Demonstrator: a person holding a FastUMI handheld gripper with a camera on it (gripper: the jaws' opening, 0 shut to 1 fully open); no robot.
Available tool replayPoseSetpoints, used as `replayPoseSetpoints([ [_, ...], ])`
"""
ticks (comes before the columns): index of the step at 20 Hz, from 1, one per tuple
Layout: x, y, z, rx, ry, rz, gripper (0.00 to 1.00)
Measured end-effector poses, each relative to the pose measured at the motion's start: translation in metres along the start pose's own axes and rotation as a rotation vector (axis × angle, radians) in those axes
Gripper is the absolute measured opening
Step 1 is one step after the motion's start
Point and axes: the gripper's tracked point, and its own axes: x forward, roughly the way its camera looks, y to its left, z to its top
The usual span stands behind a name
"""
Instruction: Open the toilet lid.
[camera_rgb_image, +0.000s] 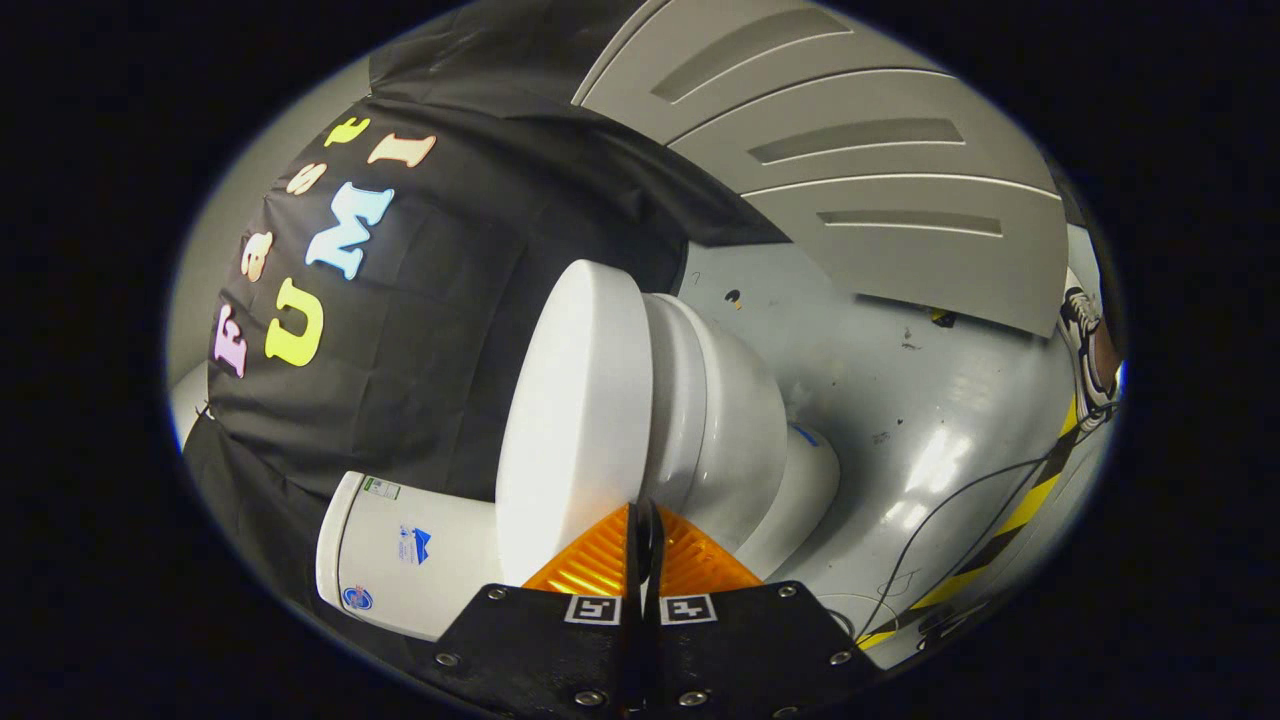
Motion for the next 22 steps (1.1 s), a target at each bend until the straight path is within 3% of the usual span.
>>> replayPoseSetpoints([
  [8,-0.008,0.018,0.004,-0.099,0.0,-0.056,0.0],
  [13,-0.017,0.037,0.007,-0.311,0.01,-0.092,0.0],
  [22,-0.043,0.094,0.014,-0.549,-0.046,-0.097,0.0],
])
